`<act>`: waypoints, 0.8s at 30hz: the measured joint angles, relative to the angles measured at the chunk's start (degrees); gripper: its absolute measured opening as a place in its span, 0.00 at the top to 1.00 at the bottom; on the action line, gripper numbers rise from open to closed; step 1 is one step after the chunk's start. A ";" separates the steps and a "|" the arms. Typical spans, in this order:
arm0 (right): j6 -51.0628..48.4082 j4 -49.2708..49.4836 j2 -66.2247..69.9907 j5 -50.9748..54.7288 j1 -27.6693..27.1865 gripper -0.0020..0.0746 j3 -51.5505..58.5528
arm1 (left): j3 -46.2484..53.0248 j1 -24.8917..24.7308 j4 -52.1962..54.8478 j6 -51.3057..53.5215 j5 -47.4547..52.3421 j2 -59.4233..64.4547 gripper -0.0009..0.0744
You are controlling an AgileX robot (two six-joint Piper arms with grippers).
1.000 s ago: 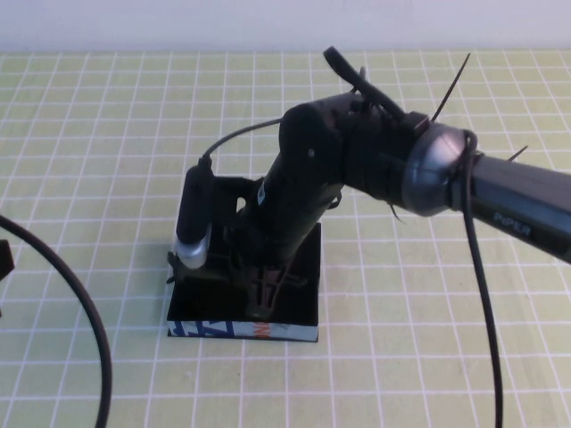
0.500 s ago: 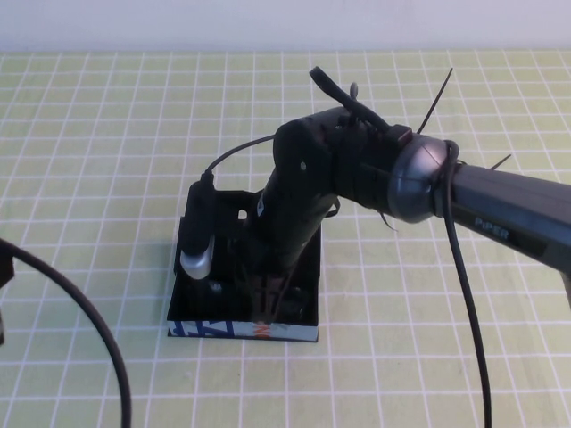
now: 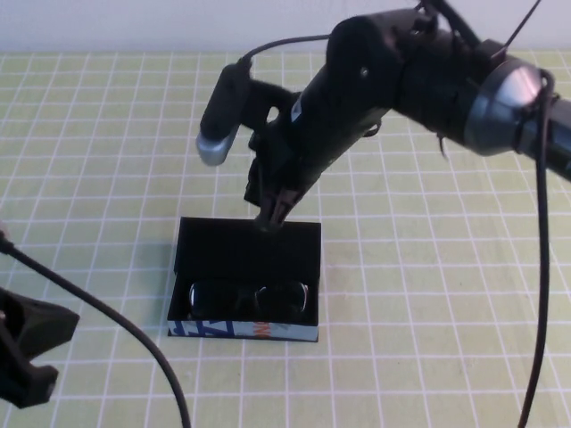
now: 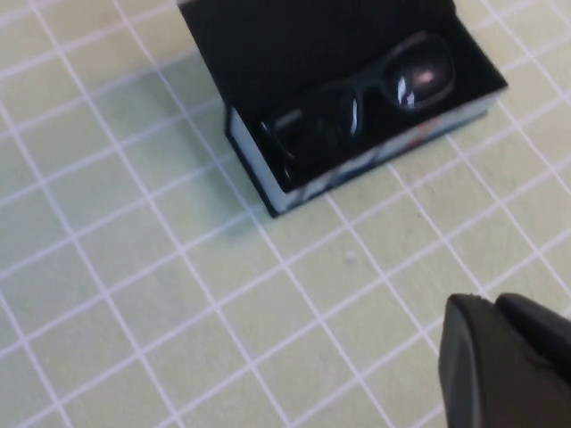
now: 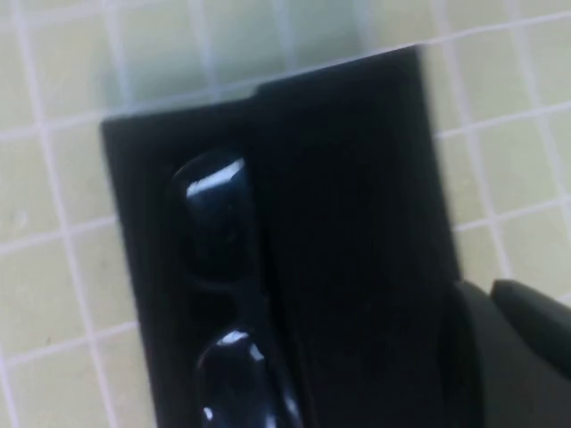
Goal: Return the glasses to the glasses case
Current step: Place the glasses in the glasses case, then close the glasses case
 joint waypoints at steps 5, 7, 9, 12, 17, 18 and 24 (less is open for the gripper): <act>4.42 7.53 -0.58 -0.11 -5.73 0.99 -0.10 | 0.43 -4.25 -0.22 2.57 -0.02 3.07 0.99; 5.17 11.59 -0.34 0.30 -8.29 0.99 -0.10 | 1.87 -7.91 -0.58 2.70 -2.17 3.07 0.99; 5.39 15.79 0.18 0.68 -10.45 0.99 -0.10 | 4.40 -11.63 -0.81 2.41 -5.54 3.47 0.99; 5.55 21.60 1.64 1.67 -12.93 0.99 -0.10 | 8.22 -16.08 -2.36 1.33 -11.09 5.60 0.99; 5.65 24.08 4.14 0.17 -14.40 0.99 -0.10 | 12.10 -20.36 -5.20 0.74 -23.07 13.01 0.99; 5.65 24.21 4.68 -0.69 -14.54 0.99 -0.10 | 12.22 -20.65 -5.60 1.06 -25.10 14.96 0.99; 5.65 24.30 8.26 -2.18 -14.79 0.99 -0.10 | 12.22 -20.98 -10.41 6.73 -33.99 26.15 0.99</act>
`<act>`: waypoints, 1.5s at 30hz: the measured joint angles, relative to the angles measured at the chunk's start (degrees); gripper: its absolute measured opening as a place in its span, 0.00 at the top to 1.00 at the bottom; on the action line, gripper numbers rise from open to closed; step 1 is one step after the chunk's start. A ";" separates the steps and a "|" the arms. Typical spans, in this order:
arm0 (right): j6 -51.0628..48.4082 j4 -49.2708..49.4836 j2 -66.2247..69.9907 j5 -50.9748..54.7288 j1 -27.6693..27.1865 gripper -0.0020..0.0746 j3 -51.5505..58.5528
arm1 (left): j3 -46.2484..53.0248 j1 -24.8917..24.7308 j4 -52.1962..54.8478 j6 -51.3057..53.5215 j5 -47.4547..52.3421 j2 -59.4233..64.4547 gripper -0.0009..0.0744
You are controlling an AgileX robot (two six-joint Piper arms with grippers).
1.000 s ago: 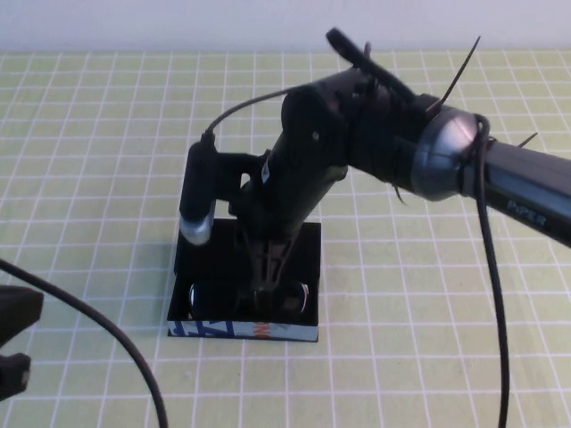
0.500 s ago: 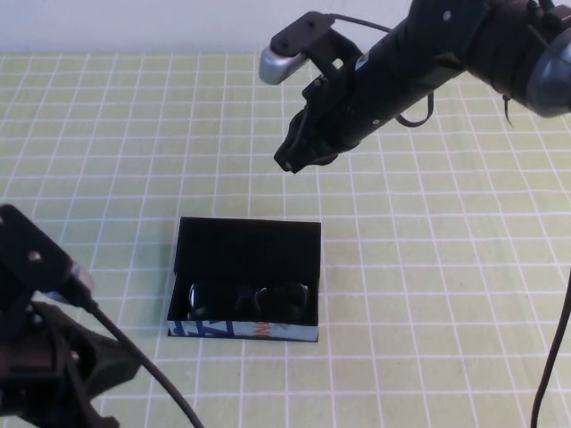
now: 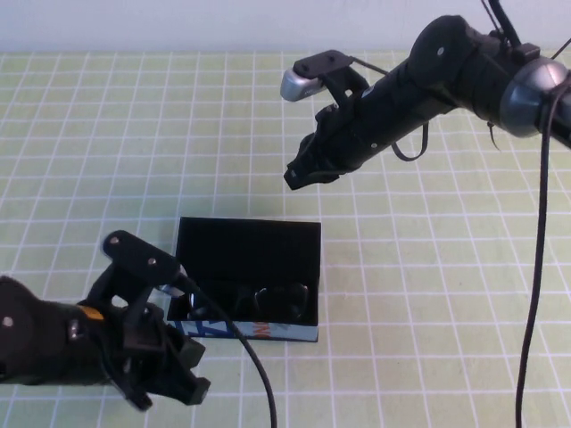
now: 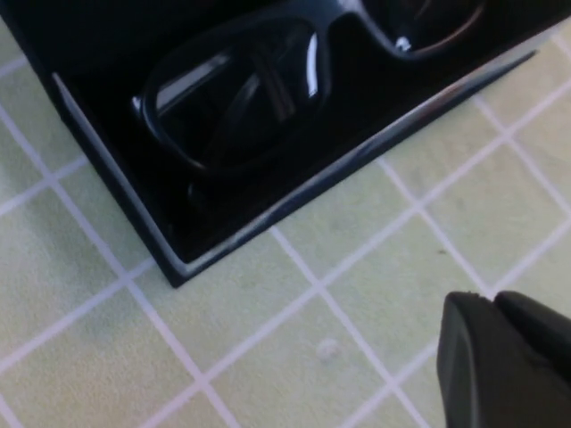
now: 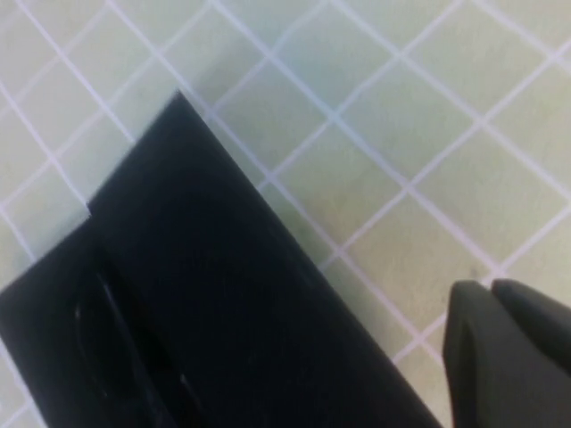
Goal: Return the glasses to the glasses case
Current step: Close the glasses case
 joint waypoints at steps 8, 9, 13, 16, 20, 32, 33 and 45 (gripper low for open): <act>0.02 -1.47 4.47 -0.95 0.00 0.99 0.00 | 0.00 0.00 -7.12 6.78 -6.37 9.94 0.99; 0.02 -1.65 4.84 -1.22 0.00 0.99 0.00 | 0.00 0.00 -7.60 7.23 -7.38 10.72 0.99; 0.12 -1.77 6.51 -1.95 0.00 0.99 0.00 | 0.00 0.00 -8.61 8.31 -11.08 13.44 0.99; 0.12 -1.65 7.53 -1.95 0.00 0.99 0.00 | 0.00 0.00 -8.87 8.42 -12.37 15.00 0.99; -0.38 -0.62 8.22 -0.84 0.00 0.99 0.00 | 0.00 0.00 -9.08 8.54 -12.98 15.36 0.99; -8.81 11.54 8.22 7.95 0.00 0.99 -1.39 | 0.00 0.00 -9.30 8.94 -13.65 15.36 0.99; -9.26 12.17 8.22 8.66 0.00 0.99 -1.40 | 0.00 0.00 -9.30 9.03 -13.76 15.36 0.99; -10.24 14.00 8.22 14.71 3.16 0.99 -1.70 | 0.00 0.00 -9.30 10.75 -15.06 15.36 0.99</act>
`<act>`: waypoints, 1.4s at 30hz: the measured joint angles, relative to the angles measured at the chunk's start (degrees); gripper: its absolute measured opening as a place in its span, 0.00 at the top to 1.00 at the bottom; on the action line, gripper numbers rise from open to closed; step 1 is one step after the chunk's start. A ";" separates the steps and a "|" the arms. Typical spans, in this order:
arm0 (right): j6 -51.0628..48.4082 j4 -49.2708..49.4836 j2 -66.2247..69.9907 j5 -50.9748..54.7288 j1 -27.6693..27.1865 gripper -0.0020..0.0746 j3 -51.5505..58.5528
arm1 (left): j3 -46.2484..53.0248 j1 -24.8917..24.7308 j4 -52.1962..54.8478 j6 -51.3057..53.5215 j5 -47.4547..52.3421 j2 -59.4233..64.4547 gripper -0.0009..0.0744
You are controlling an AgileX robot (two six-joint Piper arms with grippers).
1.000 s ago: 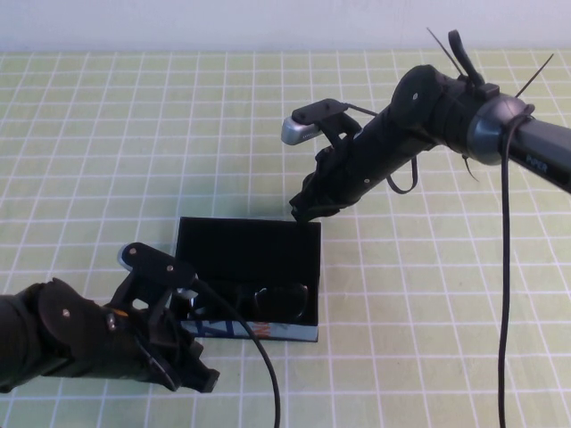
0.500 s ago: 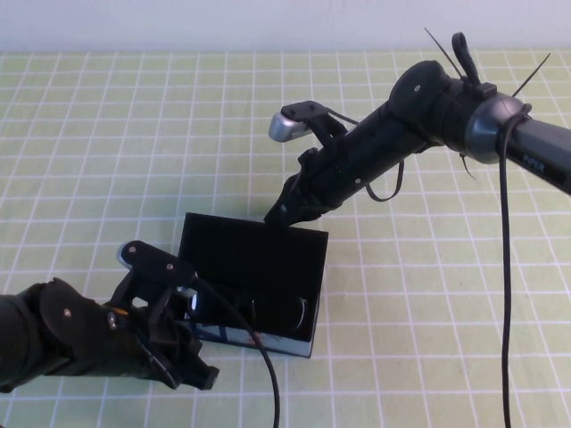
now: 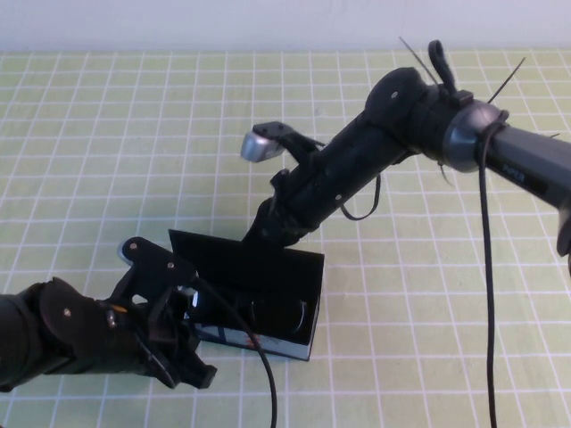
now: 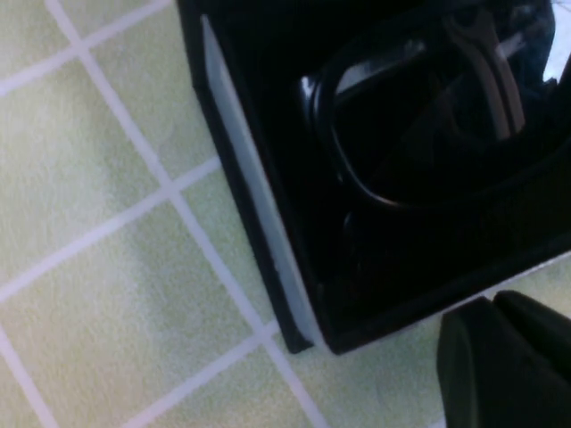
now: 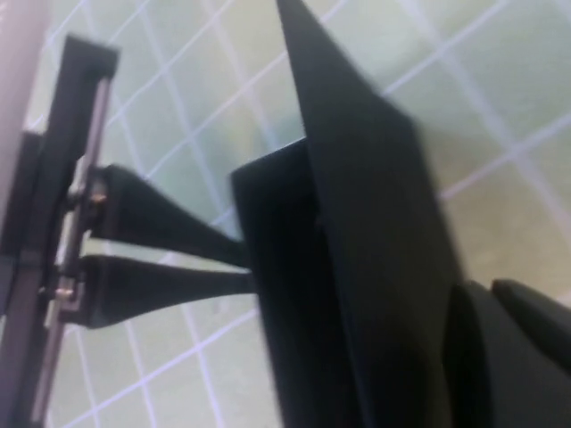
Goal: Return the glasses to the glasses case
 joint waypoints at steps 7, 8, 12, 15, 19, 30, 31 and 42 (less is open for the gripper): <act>1.11 -3.27 0.00 0.35 3.82 1.00 0.00 | -4.59 0.00 8.82 3.56 9.26 -4.19 0.99; 1.64 -3.27 0.00 0.39 3.98 1.00 0.00 | -5.98 0.00 11.44 3.59 12.22 -5.30 0.99; 2.68 -3.66 0.00 0.39 4.21 1.00 0.00 | -12.16 0.00 23.09 3.45 27.44 -8.65 0.99; 2.82 -4.02 0.00 0.39 4.21 1.00 0.10 | -17.22 0.00 32.07 0.16 38.98 -9.46 0.99; 2.82 -4.36 0.00 0.39 4.21 1.00 1.98 | -22.23 -0.03 43.14 -9.06 48.77 -9.69 0.99; 2.91 -6.88 -1.46 0.39 4.10 1.00 2.81 | -24.60 4.16 52.02 -27.56 53.37 -12.83 0.99; 2.91 -8.31 -2.41 0.39 4.01 1.00 2.98 | -24.60 4.51 51.03 -27.79 53.47 -14.31 0.99; 20.40 -30.66 -22.91 -0.71 3.52 1.00 3.22 | -24.60 5.21 38.10 -32.73 50.81 -37.40 0.99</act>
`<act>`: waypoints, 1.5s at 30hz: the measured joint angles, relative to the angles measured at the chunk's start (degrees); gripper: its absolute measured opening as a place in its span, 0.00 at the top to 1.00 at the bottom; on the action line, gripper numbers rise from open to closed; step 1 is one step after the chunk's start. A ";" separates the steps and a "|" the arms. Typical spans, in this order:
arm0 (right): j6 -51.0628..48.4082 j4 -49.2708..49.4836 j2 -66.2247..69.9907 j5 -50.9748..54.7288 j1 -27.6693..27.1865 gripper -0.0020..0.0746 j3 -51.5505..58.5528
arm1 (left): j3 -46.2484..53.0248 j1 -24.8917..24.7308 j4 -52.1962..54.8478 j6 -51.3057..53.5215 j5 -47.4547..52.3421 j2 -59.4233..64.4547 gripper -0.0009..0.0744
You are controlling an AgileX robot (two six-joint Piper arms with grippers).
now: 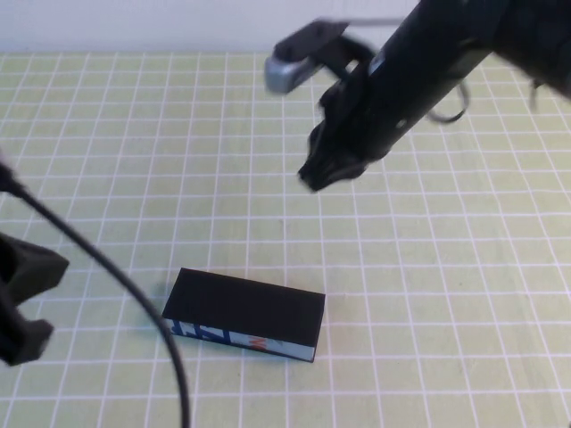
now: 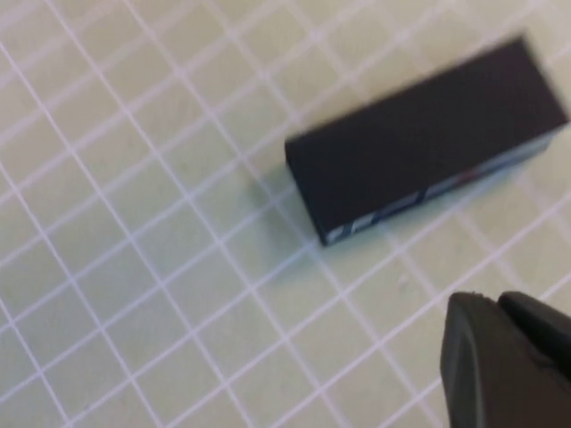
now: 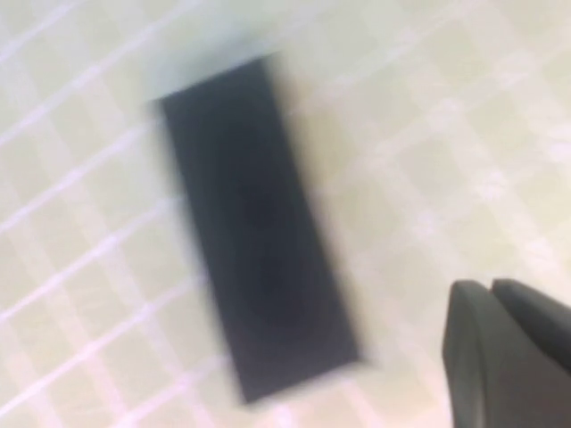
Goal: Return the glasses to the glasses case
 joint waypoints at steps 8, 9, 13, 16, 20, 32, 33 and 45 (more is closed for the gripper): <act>15.34 -18.66 -15.88 -2.47 -0.13 1.00 2.13 | 0.00 0.00 -0.78 -4.99 -0.25 -13.22 0.99; 15.76 -18.91 -18.56 -3.81 -0.13 1.00 3.57 | 0.00 0.00 -0.78 -5.88 -0.25 -14.49 0.99; 16.49 -19.13 -30.04 -11.96 -0.13 1.00 12.40 | 0.00 0.00 -1.55 -8.61 -0.25 -18.52 0.99; 16.61 -19.33 -39.41 -19.08 -0.13 1.00 22.26 | 1.62 0.00 -2.24 -10.17 -1.31 -21.66 0.99; 16.74 -19.46 -52.24 -26.49 -0.13 1.00 35.07 | 7.35 0.00 -2.38 -12.08 -6.45 -26.18 0.99; 22.43 -23.17 -88.25 -44.04 -0.13 1.00 72.08 | 25.28 0.00 -5.10 -17.28 -23.89 -30.40 0.99; 22.72 -23.29 -90.28 -44.57 -0.25 1.00 74.44 | 26.11 0.00 -5.11 -17.28 -24.68 -30.40 0.99; 27.04 -22.96 -99.97 -42.85 -0.25 1.00 85.14 | 27.30 0.00 -6.20 -17.48 -26.66 -30.40 0.99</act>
